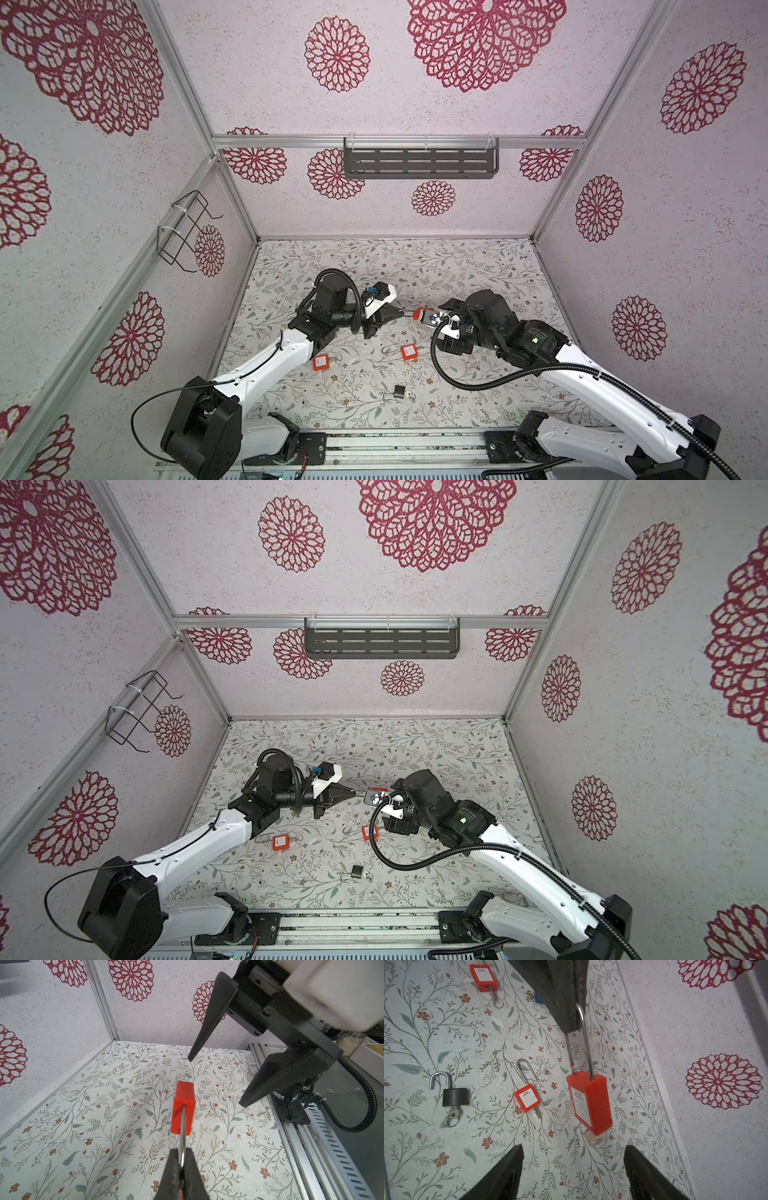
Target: Lock with the key
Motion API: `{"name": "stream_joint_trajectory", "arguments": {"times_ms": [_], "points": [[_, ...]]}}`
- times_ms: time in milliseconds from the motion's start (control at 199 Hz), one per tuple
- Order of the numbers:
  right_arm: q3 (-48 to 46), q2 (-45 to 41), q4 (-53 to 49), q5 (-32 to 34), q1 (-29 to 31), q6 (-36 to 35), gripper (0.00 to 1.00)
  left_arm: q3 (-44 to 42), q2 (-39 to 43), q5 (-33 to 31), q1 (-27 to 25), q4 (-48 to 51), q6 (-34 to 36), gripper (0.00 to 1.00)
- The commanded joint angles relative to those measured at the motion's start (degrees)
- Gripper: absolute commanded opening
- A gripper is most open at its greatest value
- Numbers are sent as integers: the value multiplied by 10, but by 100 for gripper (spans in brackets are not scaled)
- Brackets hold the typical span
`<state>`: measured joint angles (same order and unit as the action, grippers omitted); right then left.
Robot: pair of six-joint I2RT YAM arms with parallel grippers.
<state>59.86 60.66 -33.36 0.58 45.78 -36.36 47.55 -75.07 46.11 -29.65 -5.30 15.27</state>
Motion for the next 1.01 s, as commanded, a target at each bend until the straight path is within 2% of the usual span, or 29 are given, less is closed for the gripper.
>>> {"name": "stream_joint_trajectory", "arguments": {"times_ms": [0,141,272,453,734,1001], "points": [[20,6,10,-11,-25,23,79,22,-5,31,-2,-28,14,0],[11,6,39,-74,-65,30,79,21,-5,39,-2,-28,22,0],[16,16,38,-105,-81,27,78,21,-1,43,-3,-26,24,0],[21,29,35,-150,-86,21,68,30,0,48,-6,1,40,0],[18,44,37,-158,-86,6,60,48,1,56,-15,46,70,0],[14,52,32,-183,-86,4,47,57,-1,66,-18,66,84,0]]}}
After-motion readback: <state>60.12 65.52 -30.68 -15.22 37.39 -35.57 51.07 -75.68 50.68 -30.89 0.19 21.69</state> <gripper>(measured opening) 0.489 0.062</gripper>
